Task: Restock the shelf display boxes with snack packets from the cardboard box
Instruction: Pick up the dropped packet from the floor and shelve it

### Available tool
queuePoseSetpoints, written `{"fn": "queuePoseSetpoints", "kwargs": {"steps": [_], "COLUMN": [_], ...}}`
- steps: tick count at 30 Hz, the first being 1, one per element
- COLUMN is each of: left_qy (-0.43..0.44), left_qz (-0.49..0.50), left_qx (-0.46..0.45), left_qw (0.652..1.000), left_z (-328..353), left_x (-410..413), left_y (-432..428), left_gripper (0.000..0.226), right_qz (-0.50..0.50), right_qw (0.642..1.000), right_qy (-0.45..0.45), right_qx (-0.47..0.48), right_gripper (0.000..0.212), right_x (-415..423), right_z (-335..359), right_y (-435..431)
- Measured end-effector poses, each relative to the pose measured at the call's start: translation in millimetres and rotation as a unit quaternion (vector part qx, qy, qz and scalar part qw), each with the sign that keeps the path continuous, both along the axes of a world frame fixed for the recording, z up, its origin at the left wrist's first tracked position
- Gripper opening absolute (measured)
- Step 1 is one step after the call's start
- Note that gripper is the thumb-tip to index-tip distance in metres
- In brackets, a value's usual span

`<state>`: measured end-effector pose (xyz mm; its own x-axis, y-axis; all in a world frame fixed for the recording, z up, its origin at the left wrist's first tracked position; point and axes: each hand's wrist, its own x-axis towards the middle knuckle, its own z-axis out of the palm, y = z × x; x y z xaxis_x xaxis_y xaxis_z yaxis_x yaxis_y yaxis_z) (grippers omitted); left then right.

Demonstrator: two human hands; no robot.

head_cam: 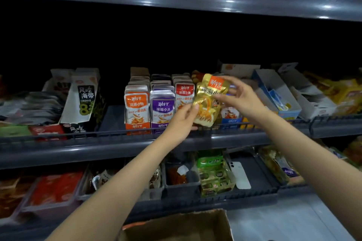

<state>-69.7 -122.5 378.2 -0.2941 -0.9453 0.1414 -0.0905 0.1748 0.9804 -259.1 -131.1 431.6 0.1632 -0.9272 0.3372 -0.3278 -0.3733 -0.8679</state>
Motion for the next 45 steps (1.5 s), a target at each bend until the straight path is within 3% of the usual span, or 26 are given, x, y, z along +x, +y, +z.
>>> {"fn": "queuePoseSetpoints", "kwargs": {"steps": [3, 6, 13, 17, 28, 37, 45], "left_qy": [-0.087, -0.135, -0.138, -0.152, -0.145, -0.124, -0.135], "left_qz": [0.043, 0.049, 0.06, 0.075, 0.069, 0.082, 0.103], "left_qx": [-0.083, -0.095, -0.06, -0.078, -0.064, -0.07, -0.155], "left_qw": [0.992, 0.985, 0.987, 0.982, 0.985, 0.986, 0.973], "left_z": [1.8, -5.7, -26.4, -31.2, -36.1, -12.0, 35.2], "left_x": [-12.2, -23.0, -37.3, -39.0, -35.9, -35.8, 4.5], "left_y": [-19.2, -37.7, -65.9, -69.9, -70.2, -61.0, -39.5], "left_gripper": [0.051, 0.063, 0.066, 0.067, 0.069, 0.065, 0.046], "right_qz": [-0.042, -0.058, -0.055, -0.088, -0.029, -0.051, -0.065], "right_qw": [0.998, 0.996, 0.977, 0.935, 0.9, 0.896, 0.931], "right_qy": [0.012, 0.036, 0.179, 0.295, 0.388, 0.412, 0.334], "right_qx": [-0.041, -0.049, -0.099, -0.174, -0.195, -0.156, -0.13], "right_gripper": [0.049, 0.049, 0.045, 0.047, 0.057, 0.067, 0.055], "right_x": [-20.1, -28.2, -25.5, -24.6, -31.7, -25.3, 2.1], "right_z": [10.5, 5.3, -25.8, -37.4, -37.8, -30.2, -1.5], "right_y": [-30.0, -55.5, -98.7, -106.0, -103.0, -87.2, -60.5]}}
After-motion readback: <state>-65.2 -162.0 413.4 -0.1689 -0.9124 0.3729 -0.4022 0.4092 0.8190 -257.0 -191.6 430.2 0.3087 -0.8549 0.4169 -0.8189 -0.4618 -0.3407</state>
